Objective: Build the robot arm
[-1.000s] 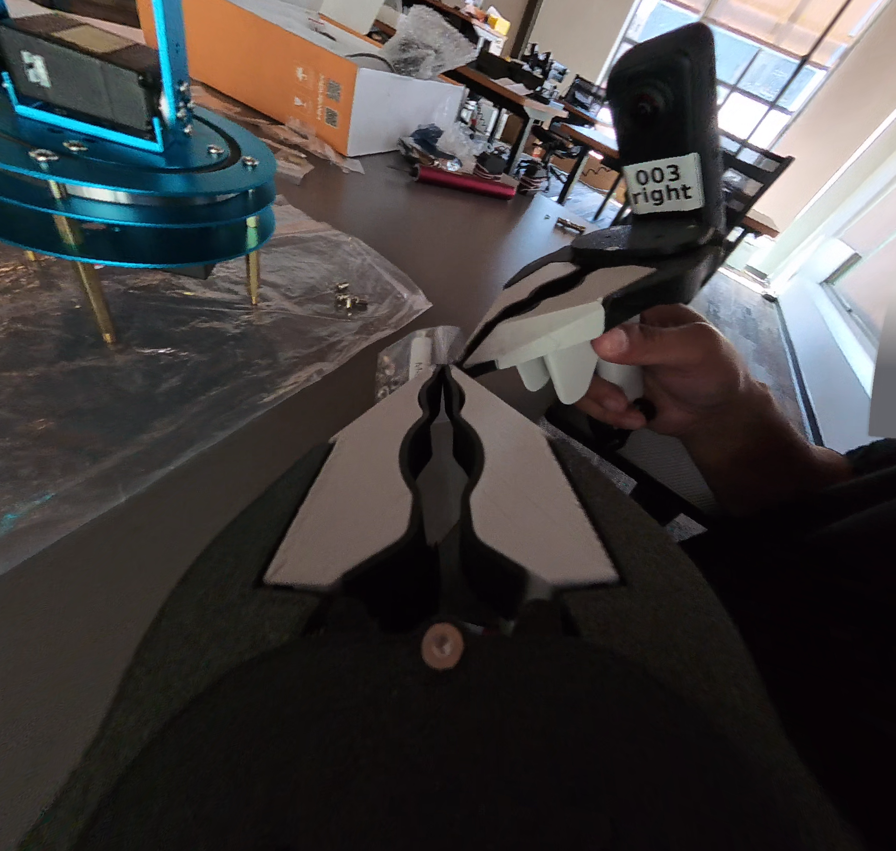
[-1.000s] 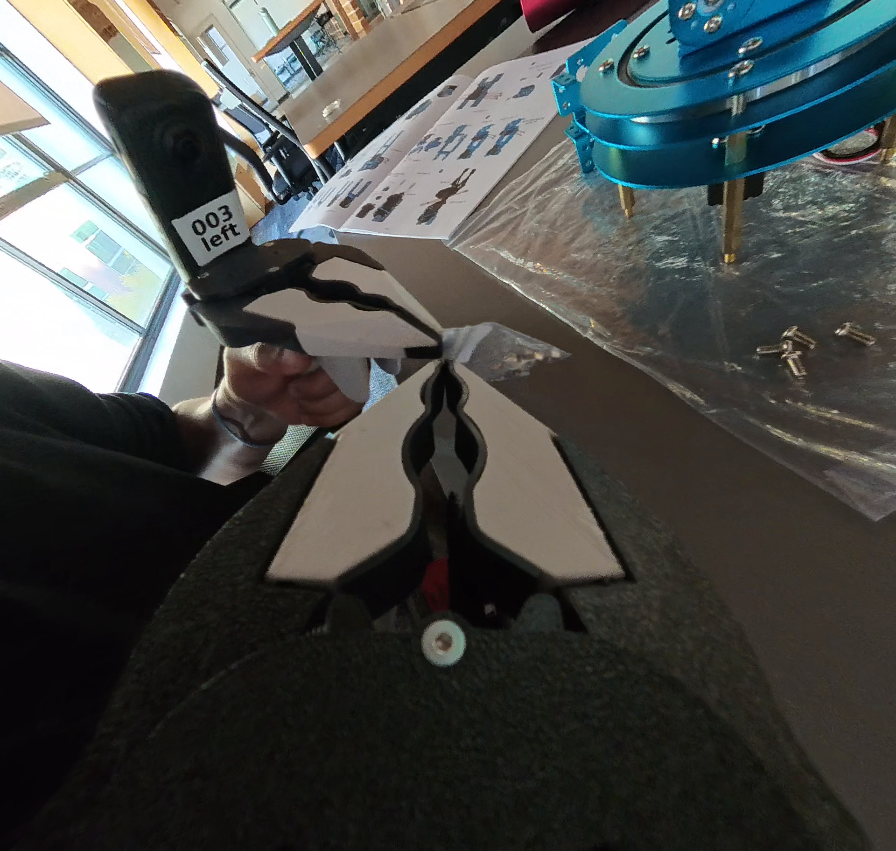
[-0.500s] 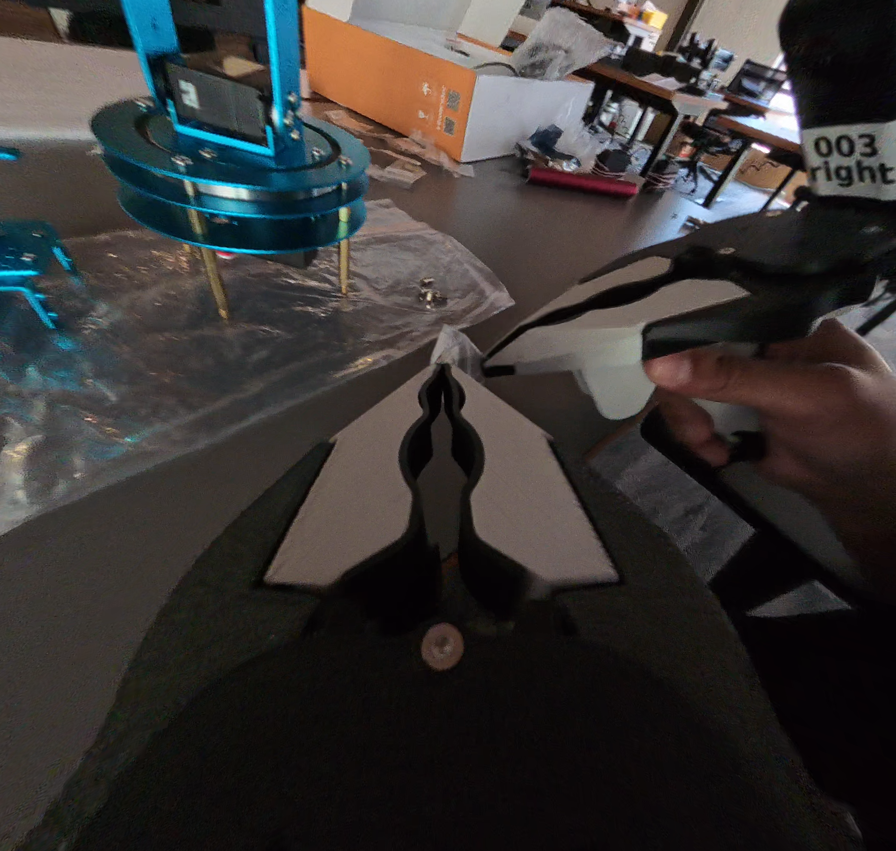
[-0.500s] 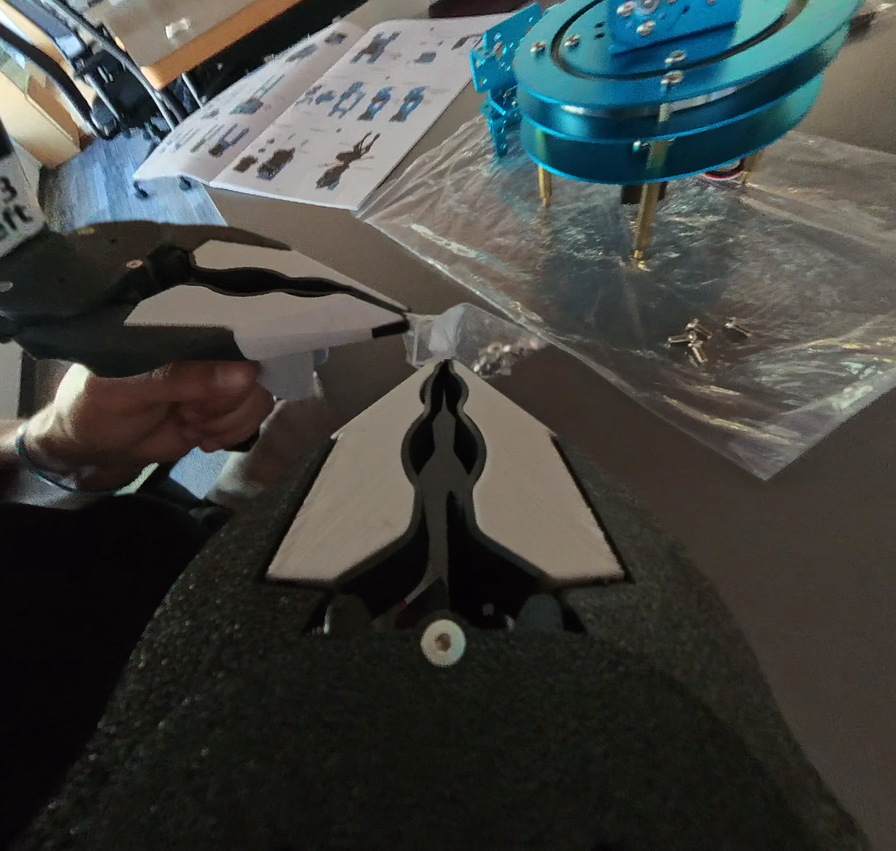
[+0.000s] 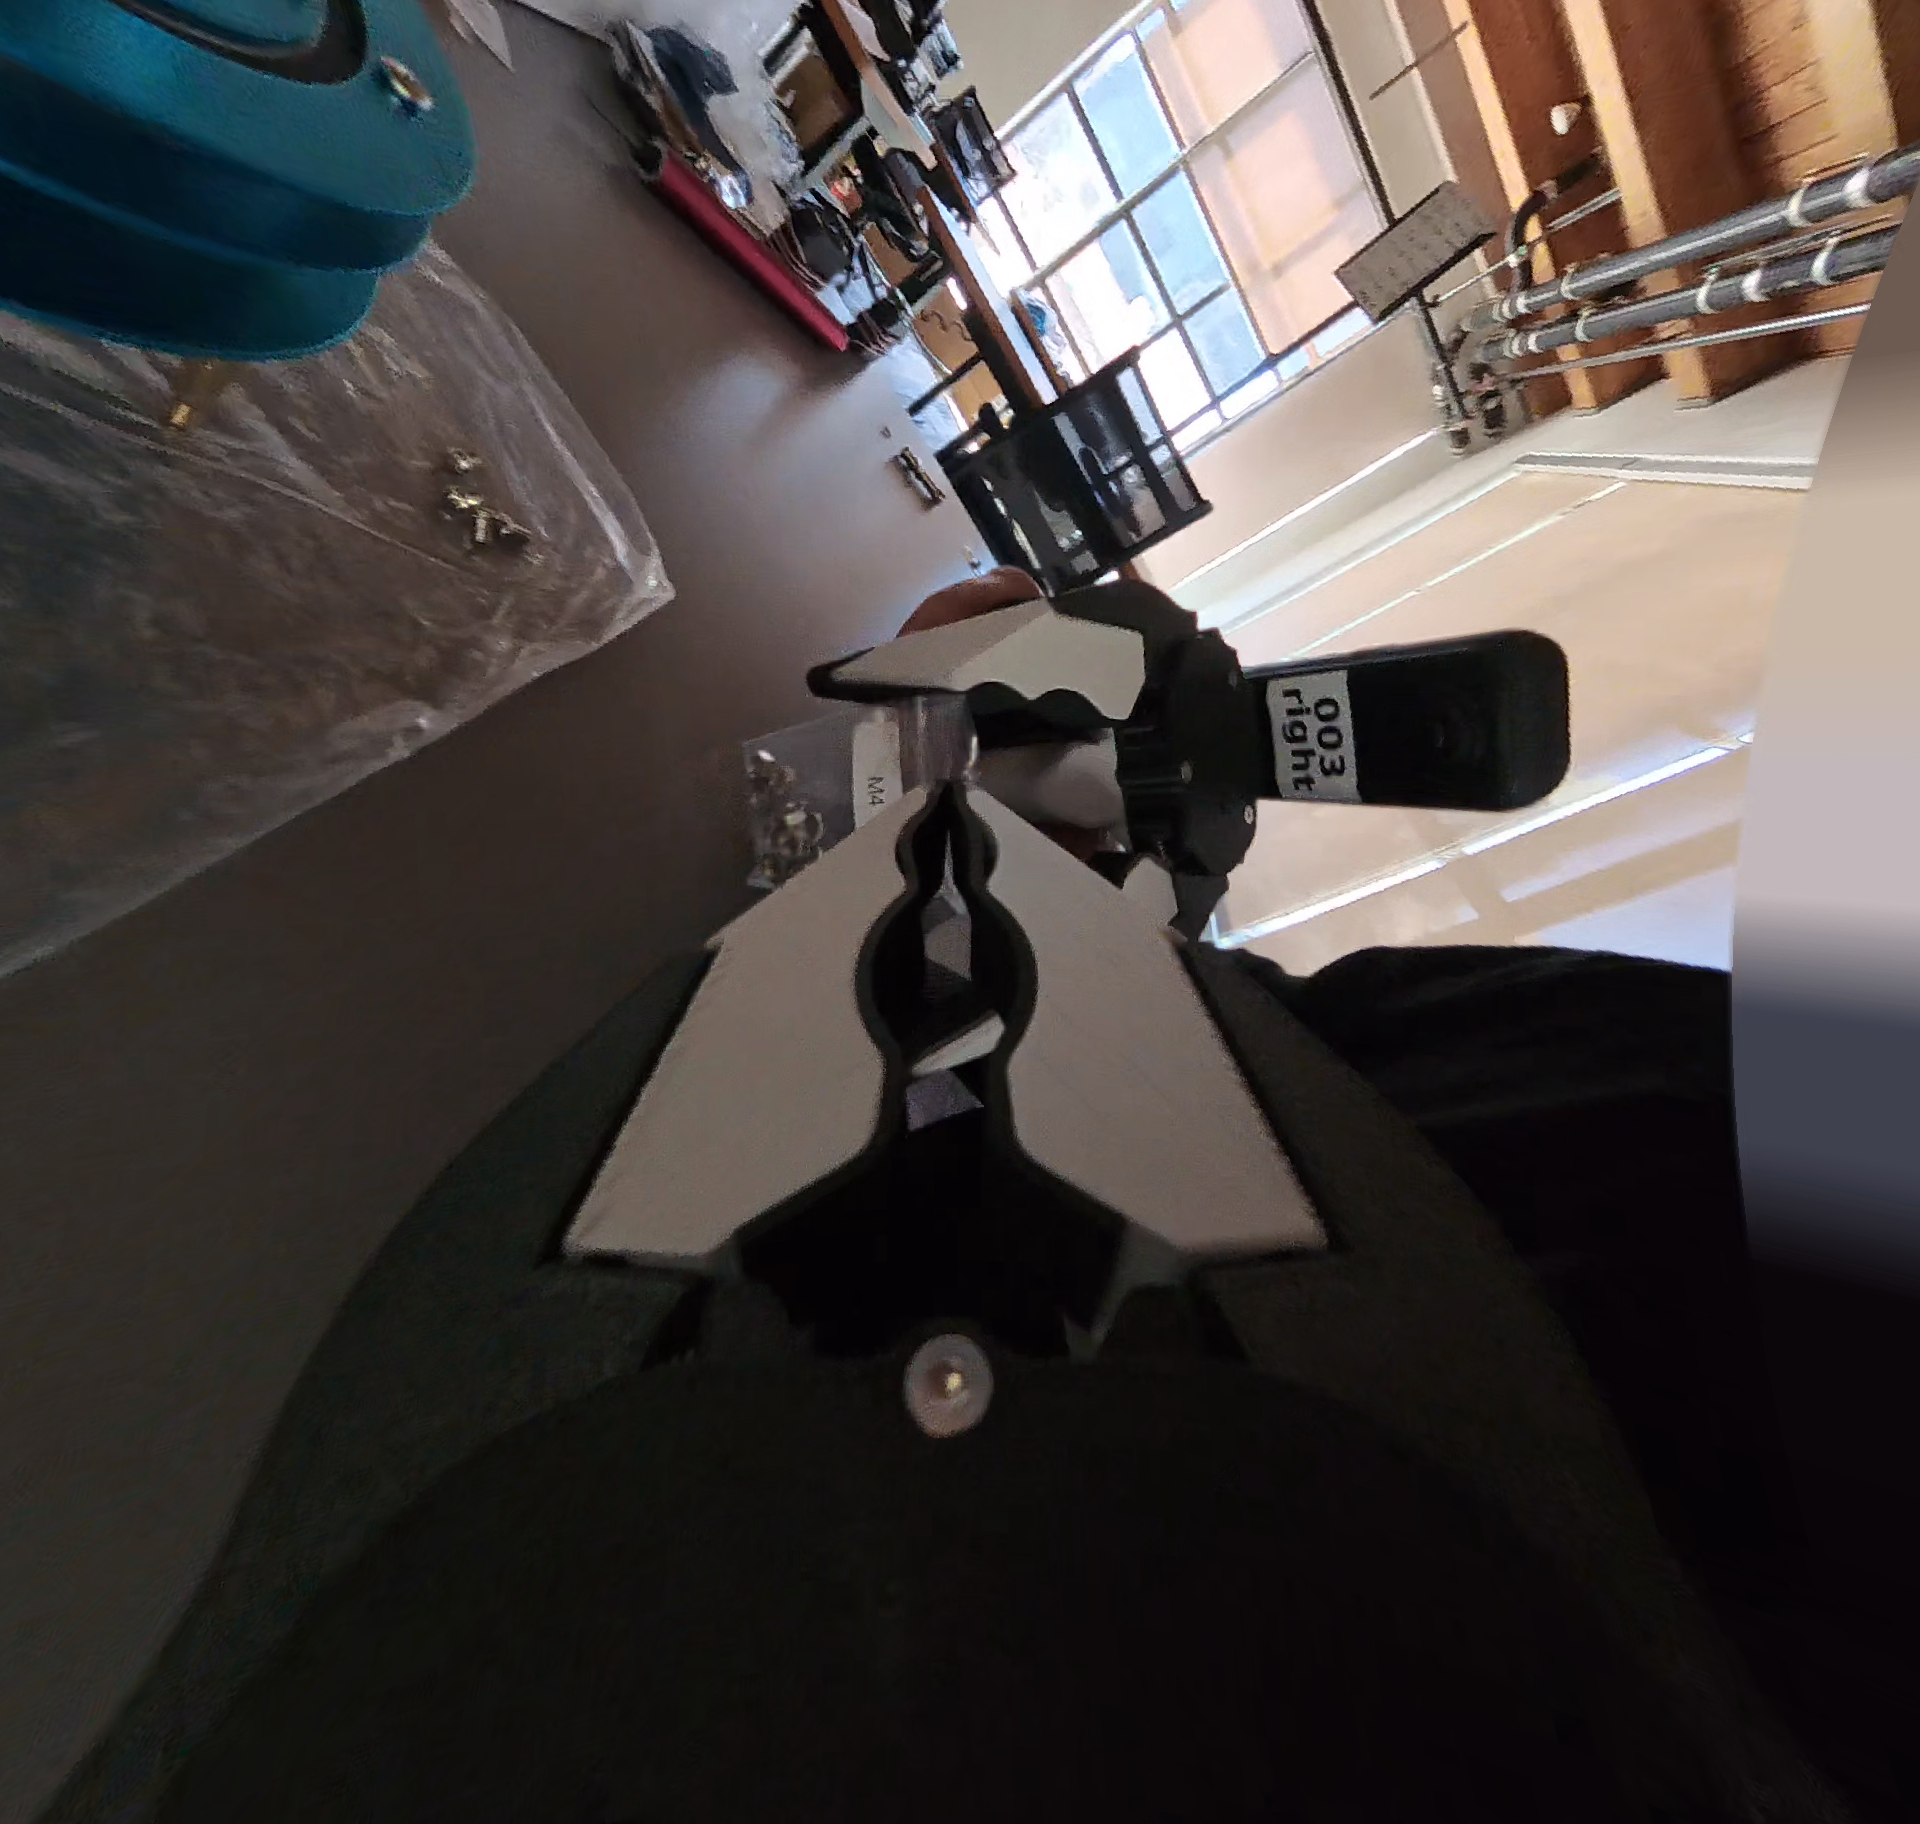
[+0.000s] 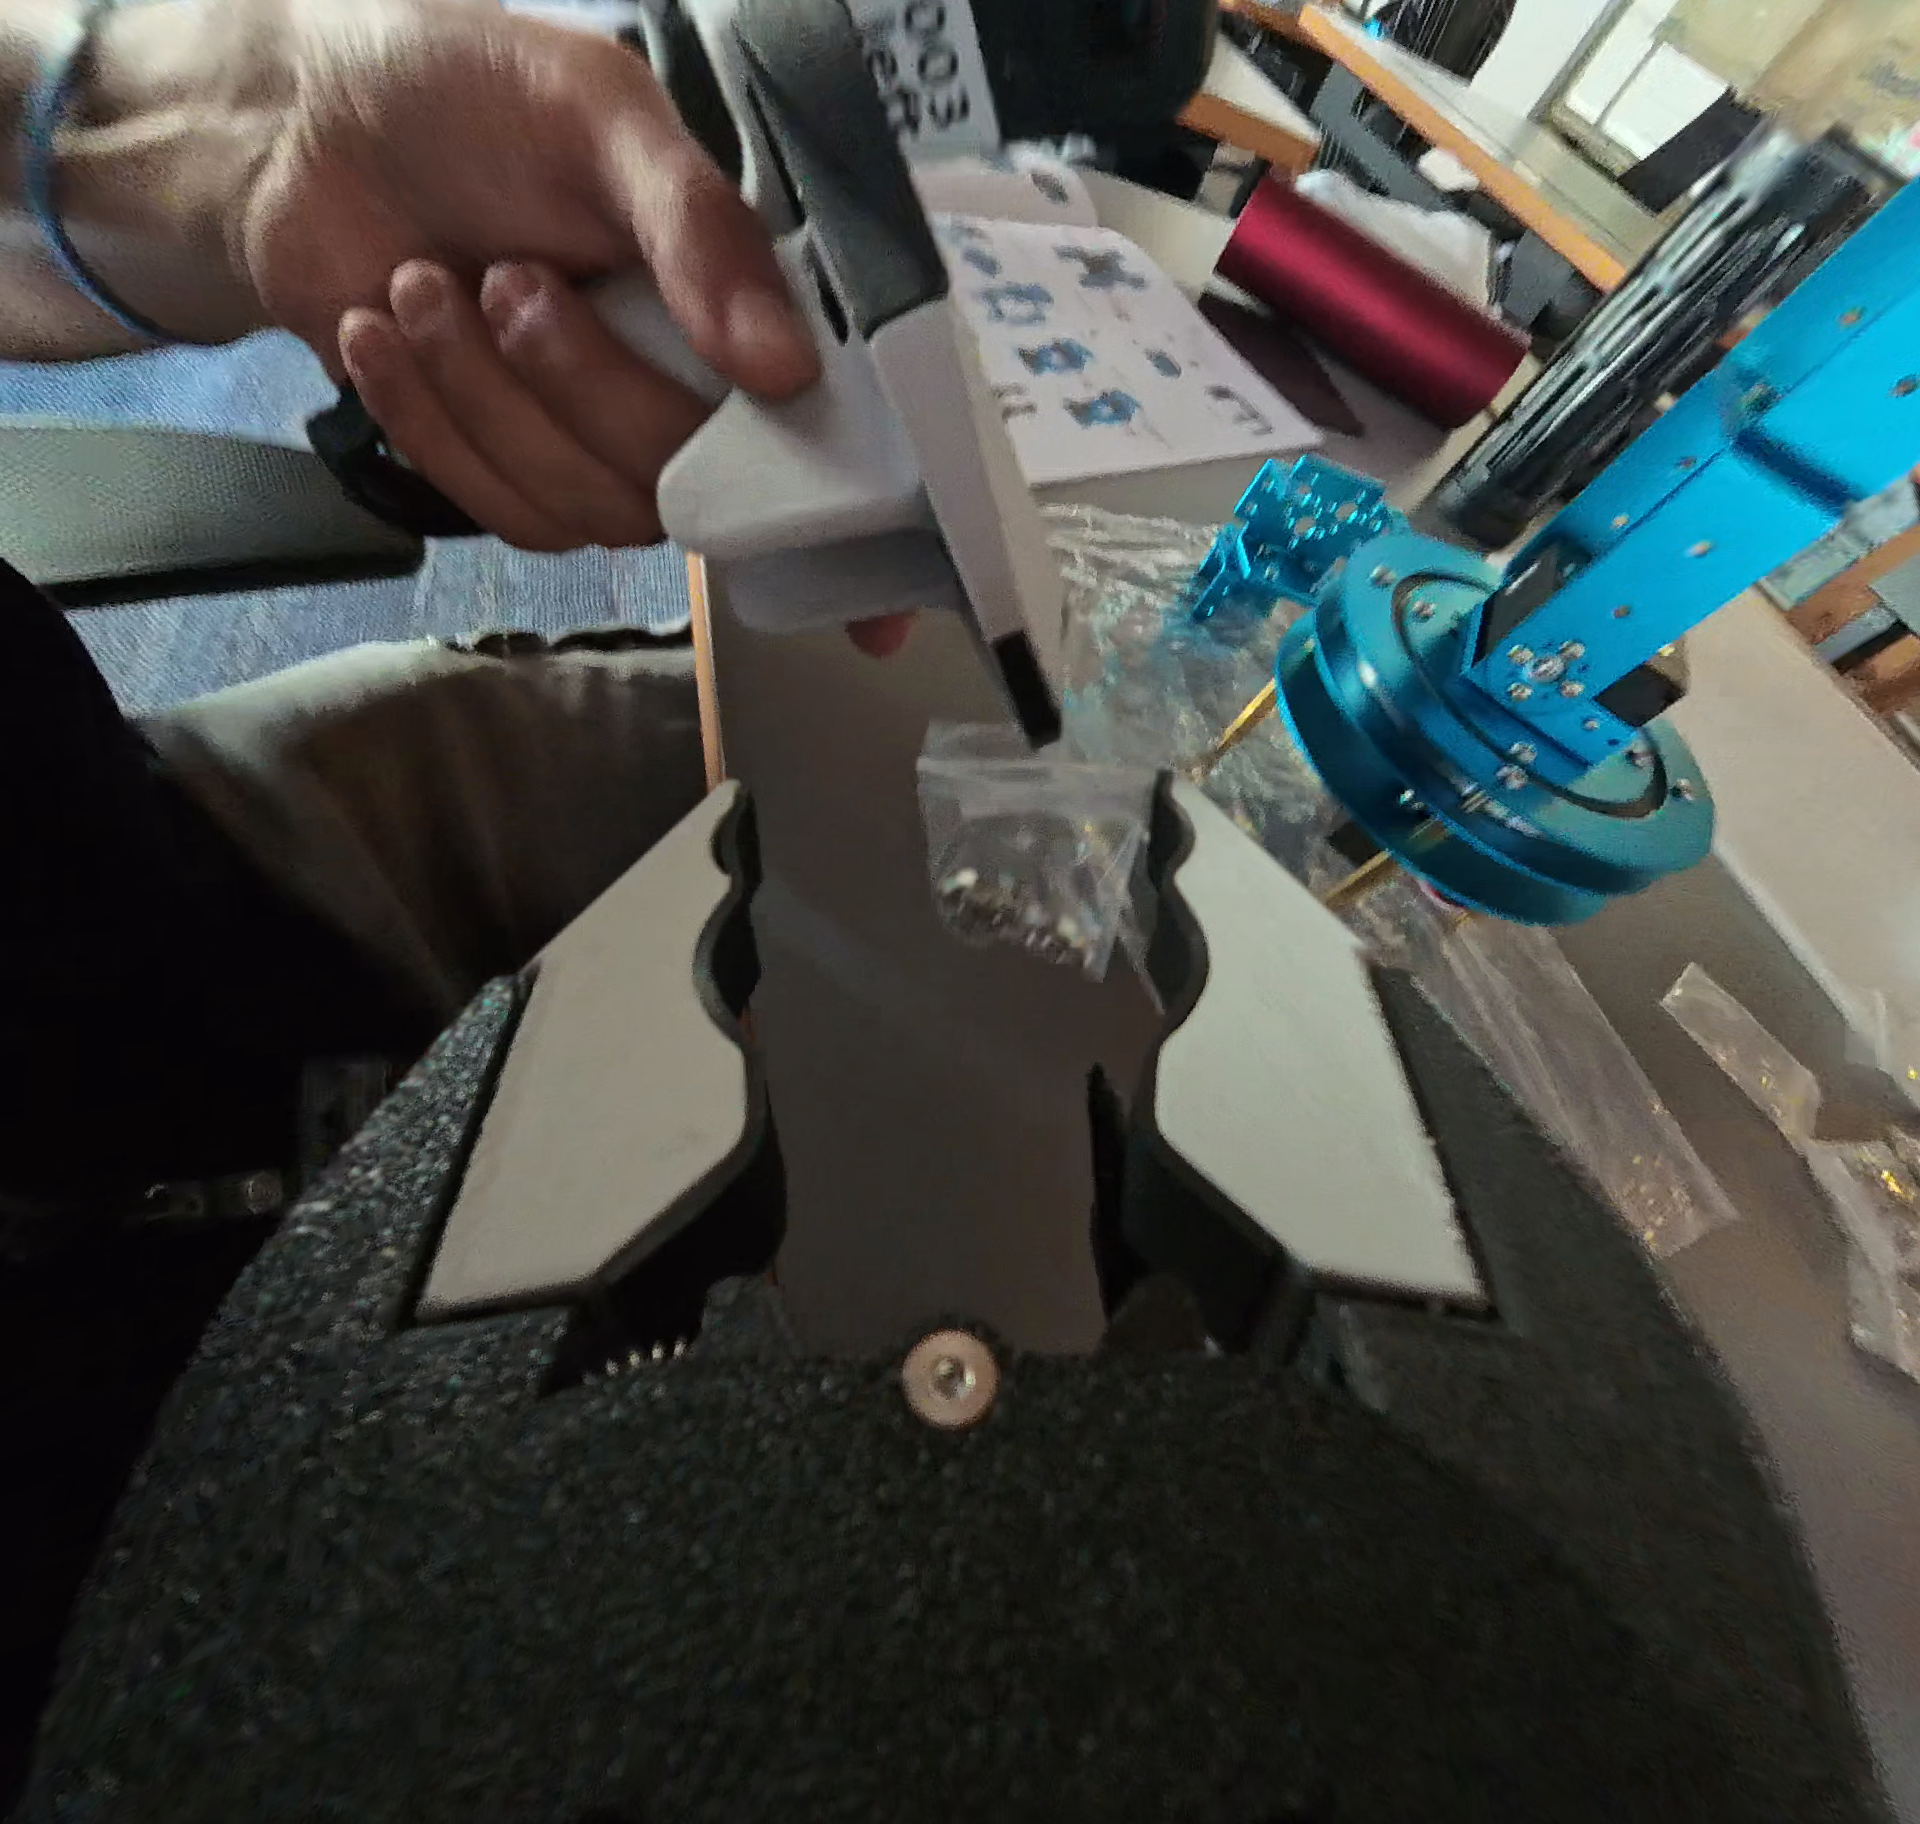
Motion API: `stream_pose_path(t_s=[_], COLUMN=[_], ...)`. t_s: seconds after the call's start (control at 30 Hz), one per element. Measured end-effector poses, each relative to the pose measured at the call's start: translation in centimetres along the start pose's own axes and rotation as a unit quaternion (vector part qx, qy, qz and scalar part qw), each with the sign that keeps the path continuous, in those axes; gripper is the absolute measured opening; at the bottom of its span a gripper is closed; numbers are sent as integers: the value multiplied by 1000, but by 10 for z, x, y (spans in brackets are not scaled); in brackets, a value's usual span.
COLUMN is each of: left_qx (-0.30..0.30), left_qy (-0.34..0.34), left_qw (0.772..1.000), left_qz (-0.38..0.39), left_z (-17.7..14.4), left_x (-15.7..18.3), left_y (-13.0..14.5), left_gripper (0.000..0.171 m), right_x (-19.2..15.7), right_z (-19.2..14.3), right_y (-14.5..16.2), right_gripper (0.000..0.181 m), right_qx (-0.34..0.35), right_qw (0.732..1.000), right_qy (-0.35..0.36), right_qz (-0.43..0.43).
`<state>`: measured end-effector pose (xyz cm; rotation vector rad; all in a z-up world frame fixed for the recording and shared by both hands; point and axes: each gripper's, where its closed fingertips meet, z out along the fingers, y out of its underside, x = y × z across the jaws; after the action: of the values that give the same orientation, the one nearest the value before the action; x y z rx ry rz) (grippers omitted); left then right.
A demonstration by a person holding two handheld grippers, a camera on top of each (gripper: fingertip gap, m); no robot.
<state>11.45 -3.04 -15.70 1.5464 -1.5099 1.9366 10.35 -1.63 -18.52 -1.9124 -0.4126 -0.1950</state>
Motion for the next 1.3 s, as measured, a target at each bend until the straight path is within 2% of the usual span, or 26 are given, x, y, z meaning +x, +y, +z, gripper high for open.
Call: stream_pose_path(t_s=[0.1,0.17,0.27,0.37,0.43,0.5,0.57,0.63,0.67,0.7,0.77,0.8,0.87,0.9,0.93,1.03,1.17,1.3], left_qx=[-15,-20,-25,-36,-49,-55,-57,-61,-57,-50,-38,-33,-23,-15,-10,0,9,9], left_qy=[26,44,46,41,50,59,91,125,147,168,194,199,194,192,189,172,141,137], left_qw=[999,998,998,998,997,997,994,990,987,984,979,978,979,979,980,984,988,988], left_qz=[-14,-29,-37,-27,-23,-12,-4,11,20,29,45,50,58,61,59,54,67,76], left_z=[0,-1,-4,-9,-10,-11,-13,-15,-17,-20,-25,-25,-25,-26,-27,-27,-27,-24], left_x=[10,17,17,16,21,28,42,60,70,80,93,96,95,92,89,73,56,53], left_y=[2,3,4,5,7,6,2,0,-2,-6,-14,-18,-25,-29,-32,-34,-37,-38], left_gripper=[0,0,0,0,0,0,0,0,0,0,0,0,0,0,0,0,0,0], right_x=[12,9,7,6,3,2,0,1,-1,-3,1,1,1,3,6,17,23,31], right_z=[-9,-11,-15,-17,-18,-17,-16,-20,-25,-35,-49,-54,-66,-69,-72,-69,-56,-49], right_y=[-15,-13,-17,-19,-20,-16,-12,-19,-29,-44,-64,-70,-78,-80,-81,-76,-61,-53], right_gripper=[52,45,32,28,30,51,70,69,71,70,57,54,27,18,7,1,1,1], right_qx=[39,41,58,64,70,58,51,81,110,155,226,249,289,300,313,319,274,249], right_qw=[999,999,998,998,997,996,988,962,936,899,828,803,769,762,758,773,814,828], right_qy=[8,-13,-7,-19,-29,-49,-100,-162,-208,-263,-337,-363,-395,-395,-389,-347,-297,-269], right_qz=[13,24,13,24,26,46,107,203,261,312,387,401,411,417,419,425,418,425])
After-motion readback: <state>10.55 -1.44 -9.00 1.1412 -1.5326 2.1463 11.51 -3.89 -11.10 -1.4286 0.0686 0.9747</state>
